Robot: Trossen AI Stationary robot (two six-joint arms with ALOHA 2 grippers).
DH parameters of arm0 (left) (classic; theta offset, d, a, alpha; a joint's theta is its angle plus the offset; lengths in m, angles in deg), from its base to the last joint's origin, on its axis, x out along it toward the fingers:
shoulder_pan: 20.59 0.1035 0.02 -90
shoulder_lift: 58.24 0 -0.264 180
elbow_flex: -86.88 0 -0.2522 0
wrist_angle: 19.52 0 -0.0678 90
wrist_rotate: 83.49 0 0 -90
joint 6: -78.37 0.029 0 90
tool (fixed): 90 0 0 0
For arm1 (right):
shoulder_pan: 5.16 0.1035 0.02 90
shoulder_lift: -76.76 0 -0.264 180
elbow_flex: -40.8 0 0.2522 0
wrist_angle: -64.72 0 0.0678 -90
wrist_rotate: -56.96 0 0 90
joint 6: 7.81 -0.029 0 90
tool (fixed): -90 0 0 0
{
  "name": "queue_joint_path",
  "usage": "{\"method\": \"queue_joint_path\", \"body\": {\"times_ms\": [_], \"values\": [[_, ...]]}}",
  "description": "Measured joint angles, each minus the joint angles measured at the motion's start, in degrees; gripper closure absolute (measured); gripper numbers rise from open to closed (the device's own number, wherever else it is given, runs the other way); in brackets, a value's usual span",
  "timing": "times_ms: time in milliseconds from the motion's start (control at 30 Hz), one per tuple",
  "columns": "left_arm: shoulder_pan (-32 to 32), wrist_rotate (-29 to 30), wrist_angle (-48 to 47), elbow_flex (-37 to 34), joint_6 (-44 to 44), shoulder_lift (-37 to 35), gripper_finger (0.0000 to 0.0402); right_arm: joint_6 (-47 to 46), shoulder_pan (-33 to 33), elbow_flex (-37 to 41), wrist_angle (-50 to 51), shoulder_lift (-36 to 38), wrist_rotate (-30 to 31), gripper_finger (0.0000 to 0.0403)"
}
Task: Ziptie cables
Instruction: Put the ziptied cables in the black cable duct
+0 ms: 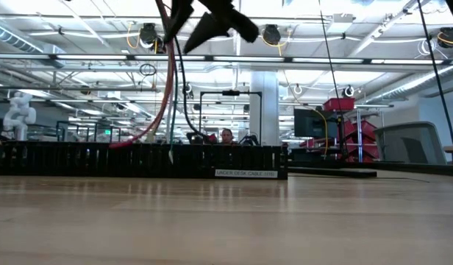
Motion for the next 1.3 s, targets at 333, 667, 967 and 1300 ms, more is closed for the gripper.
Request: {"method": "queue_joint_path", "body": {"times_ms": [333, 667, 967, 1300], "values": [[0.6, -2.7, 0.6, 0.0, 1.2, 2.7, 0.0352, -0.8, -1.7, 0.0, -9.9, -3.3, 7.4, 0.0247], [1.9, -3.5, 1.5, 0.0, 0.3, 2.7, 0.0352, 2.1, -2.5, 0.0, -11.9, -6.6, 12.9, 0.0247], [1.9, -3.8, 2.0, 0.0, -0.5, 4.2, 0.0352, 5.7, -4.2, 0.0, -9.0, -6.6, 17.0, 0.0247], [1.8, -1.7, 1.9, 0.0, 3.0, 5.7, 0.0352, 8.4, 1.2, -0.1, -5.6, -3.6, 15.4, 0.0247]]}}
